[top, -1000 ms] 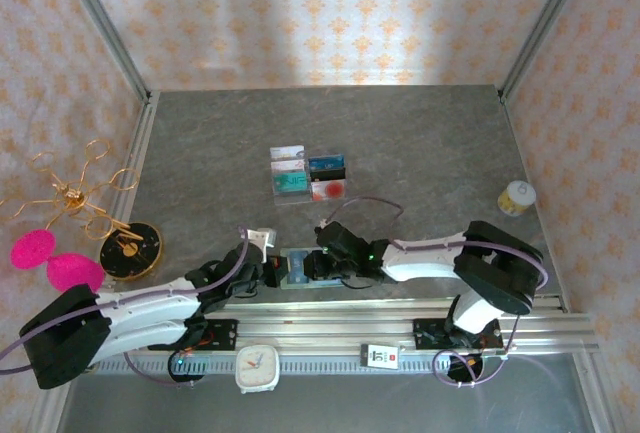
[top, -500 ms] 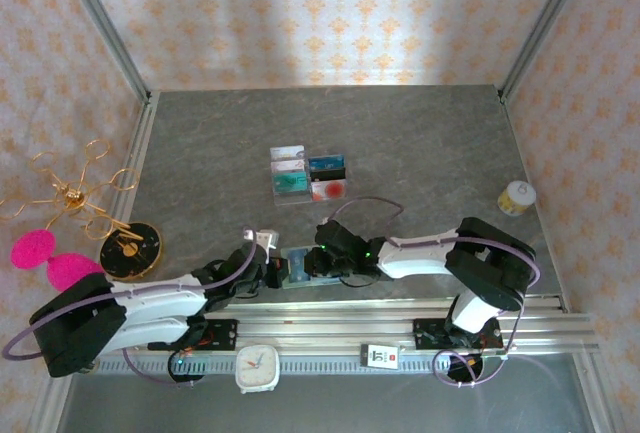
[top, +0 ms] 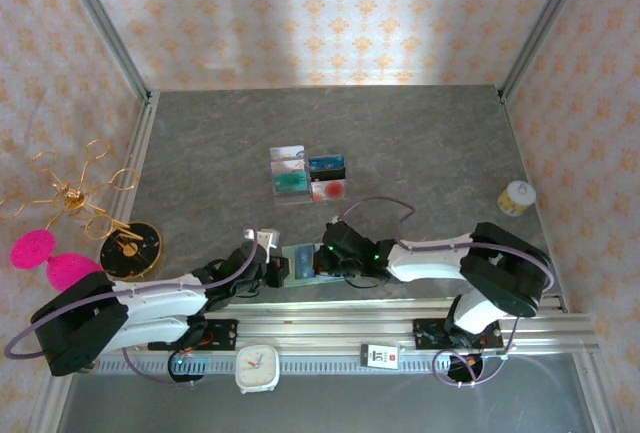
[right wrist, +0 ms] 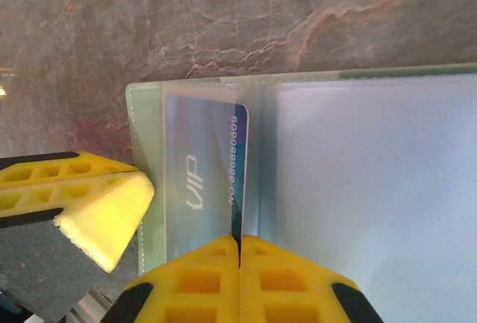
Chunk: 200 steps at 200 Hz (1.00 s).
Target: Take the credit cards out of the card holder
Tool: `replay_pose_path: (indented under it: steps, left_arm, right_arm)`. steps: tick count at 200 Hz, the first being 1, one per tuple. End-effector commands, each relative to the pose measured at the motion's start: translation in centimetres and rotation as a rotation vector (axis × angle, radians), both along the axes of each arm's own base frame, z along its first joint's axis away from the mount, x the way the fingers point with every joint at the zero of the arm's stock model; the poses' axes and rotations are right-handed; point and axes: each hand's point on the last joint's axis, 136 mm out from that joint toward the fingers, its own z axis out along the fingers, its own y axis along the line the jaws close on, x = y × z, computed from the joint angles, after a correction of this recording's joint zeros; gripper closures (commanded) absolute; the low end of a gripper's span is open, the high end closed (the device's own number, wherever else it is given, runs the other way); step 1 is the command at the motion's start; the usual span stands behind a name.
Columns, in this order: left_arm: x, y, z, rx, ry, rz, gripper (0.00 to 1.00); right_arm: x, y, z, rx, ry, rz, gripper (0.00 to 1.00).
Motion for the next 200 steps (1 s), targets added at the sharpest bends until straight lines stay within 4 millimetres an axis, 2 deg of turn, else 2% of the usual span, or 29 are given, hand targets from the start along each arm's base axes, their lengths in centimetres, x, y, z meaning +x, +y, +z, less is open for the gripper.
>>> replay_pose_path:
  steps: [1,17,40,55,84,99,115,132,153,173,200]
  left_arm:
    - [-0.3,0.7,-0.4,0.029,0.013,-0.006,1.00]
    - [0.2,0.3,1.0,0.021,-0.018,-0.016,1.00]
    - [1.2,-1.0,4.9,-0.066,-0.108,-0.024,1.00]
    - [1.2,-2.1,5.9,-0.103,-0.121,-0.049,1.00]
    - [0.6,-4.9,4.9,-0.089,-0.090,-0.130,1.00]
    - [0.6,-5.2,3.6,-0.070,-0.054,-0.128,1.00]
    - [0.7,-4.8,2.6,-0.043,-0.035,-0.108,1.00]
    - [0.7,-4.5,2.7,-0.052,-0.042,-0.097,1.00]
    - [0.6,-4.3,2.5,-0.044,-0.039,-0.096,1.00]
    - [0.6,-3.8,1.9,-0.021,-0.030,-0.083,1.00]
    - [0.6,-2.0,0.7,-0.003,-0.006,-0.036,1.00]
  right_arm:
    - [0.2,-2.0,-0.5,-0.039,-0.007,-0.066,1.00]
    - [0.0,-2.5,-0.8,-0.049,-0.004,-0.070,1.00]
    - [-0.3,-2.6,-1.2,-0.044,0.001,-0.063,1.00]
    - [-0.3,-2.2,-1.2,-0.032,0.002,-0.051,1.00]
    - [-0.4,-1.5,-1.4,-0.026,0.005,-0.019,1.00]
    - [-0.4,-1.4,-1.3,-0.023,0.003,-0.012,1.00]
    - [-0.3,-1.5,-1.2,-0.019,-0.003,-0.023,0.92]
    - [-0.2,-1.7,-1.1,-0.024,-0.012,-0.028,0.89]
    - [-0.1,-1.7,-1.4,-0.030,-0.011,-0.029,1.00]
    - [0.0,-1.9,-1.5,-0.039,-0.012,-0.041,1.00]
    - [0.1,-3.2,-1.3,-0.053,-0.019,-0.088,1.00]
